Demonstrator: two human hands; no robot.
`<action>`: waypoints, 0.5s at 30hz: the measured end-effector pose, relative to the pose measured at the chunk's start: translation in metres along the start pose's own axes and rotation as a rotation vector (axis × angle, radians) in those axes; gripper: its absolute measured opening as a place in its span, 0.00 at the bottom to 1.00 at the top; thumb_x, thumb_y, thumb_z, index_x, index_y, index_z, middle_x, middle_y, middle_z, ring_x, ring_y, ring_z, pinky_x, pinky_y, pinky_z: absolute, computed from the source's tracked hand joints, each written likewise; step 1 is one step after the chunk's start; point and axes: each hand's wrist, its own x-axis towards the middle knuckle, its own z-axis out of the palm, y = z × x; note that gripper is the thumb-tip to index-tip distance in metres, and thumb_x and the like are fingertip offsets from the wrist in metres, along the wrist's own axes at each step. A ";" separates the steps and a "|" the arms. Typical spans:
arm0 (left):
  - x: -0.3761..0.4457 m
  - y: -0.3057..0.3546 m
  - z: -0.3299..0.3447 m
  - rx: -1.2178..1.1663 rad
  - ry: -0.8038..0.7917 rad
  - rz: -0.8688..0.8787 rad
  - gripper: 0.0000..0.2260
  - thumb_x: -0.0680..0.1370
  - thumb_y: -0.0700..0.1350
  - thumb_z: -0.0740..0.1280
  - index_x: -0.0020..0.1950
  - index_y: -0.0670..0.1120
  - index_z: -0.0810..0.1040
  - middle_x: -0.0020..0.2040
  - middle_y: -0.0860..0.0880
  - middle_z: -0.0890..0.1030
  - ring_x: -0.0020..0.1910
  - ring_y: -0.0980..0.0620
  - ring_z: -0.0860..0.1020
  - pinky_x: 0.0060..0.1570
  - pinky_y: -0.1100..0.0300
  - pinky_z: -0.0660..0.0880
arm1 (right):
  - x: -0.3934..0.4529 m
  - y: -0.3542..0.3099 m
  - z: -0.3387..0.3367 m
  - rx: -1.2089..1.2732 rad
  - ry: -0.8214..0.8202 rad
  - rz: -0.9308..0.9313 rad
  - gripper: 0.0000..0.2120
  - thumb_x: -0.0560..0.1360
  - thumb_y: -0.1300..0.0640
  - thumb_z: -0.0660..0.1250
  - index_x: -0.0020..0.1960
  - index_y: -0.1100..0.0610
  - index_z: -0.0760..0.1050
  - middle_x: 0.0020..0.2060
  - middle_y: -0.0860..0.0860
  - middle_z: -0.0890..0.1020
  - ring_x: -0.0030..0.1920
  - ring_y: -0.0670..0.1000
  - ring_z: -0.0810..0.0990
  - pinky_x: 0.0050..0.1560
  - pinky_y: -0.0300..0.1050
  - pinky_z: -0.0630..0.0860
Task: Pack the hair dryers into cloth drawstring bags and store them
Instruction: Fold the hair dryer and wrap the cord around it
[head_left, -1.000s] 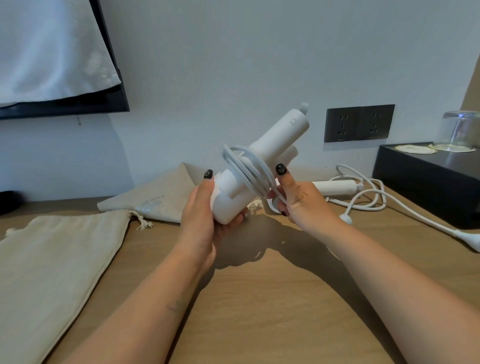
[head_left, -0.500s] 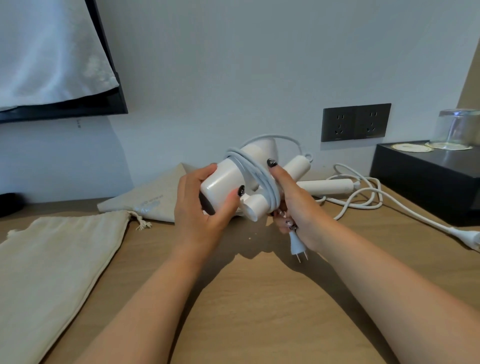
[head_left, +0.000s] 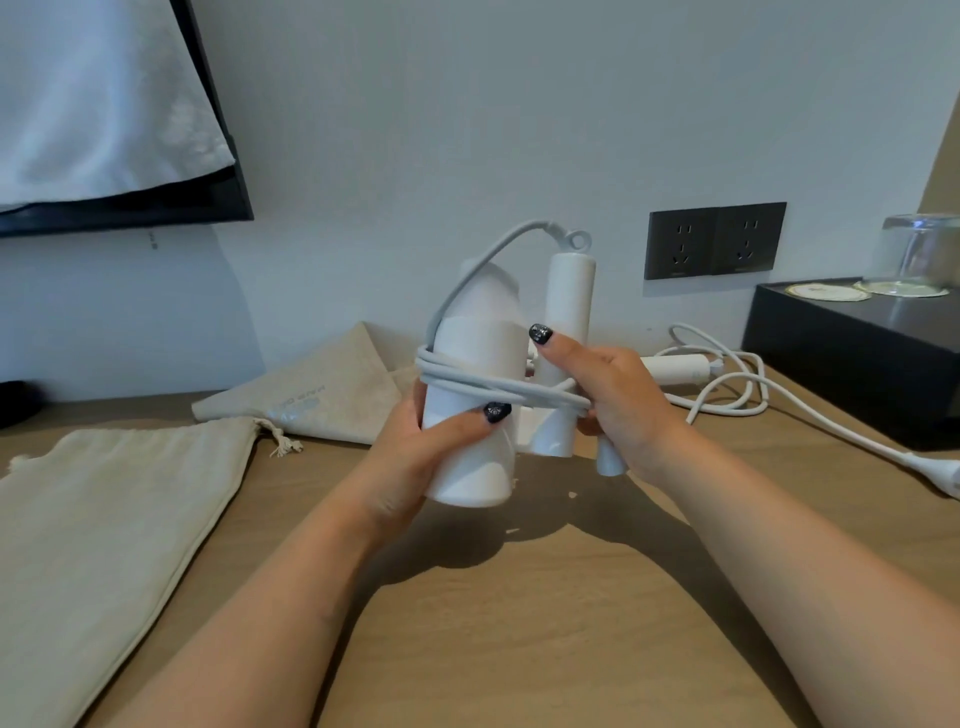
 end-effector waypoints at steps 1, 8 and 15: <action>0.001 0.000 0.001 0.045 0.048 0.016 0.37 0.58 0.54 0.76 0.66 0.48 0.72 0.52 0.46 0.82 0.49 0.46 0.82 0.42 0.57 0.78 | 0.000 -0.001 0.001 -0.024 0.010 -0.001 0.28 0.66 0.32 0.69 0.30 0.57 0.66 0.25 0.51 0.65 0.28 0.50 0.64 0.31 0.42 0.64; 0.000 0.001 0.009 0.410 0.298 0.212 0.34 0.63 0.48 0.80 0.63 0.59 0.67 0.54 0.57 0.77 0.51 0.56 0.79 0.44 0.62 0.77 | 0.004 0.006 0.002 -0.394 0.113 -0.074 0.32 0.74 0.30 0.51 0.31 0.57 0.69 0.24 0.52 0.74 0.30 0.54 0.75 0.42 0.54 0.76; -0.001 -0.005 0.008 0.655 0.331 0.267 0.40 0.64 0.52 0.80 0.65 0.68 0.57 0.55 0.68 0.72 0.53 0.67 0.74 0.48 0.68 0.73 | -0.002 0.007 0.022 -0.198 -0.070 0.095 0.34 0.68 0.23 0.50 0.44 0.52 0.75 0.37 0.47 0.77 0.43 0.50 0.75 0.59 0.56 0.73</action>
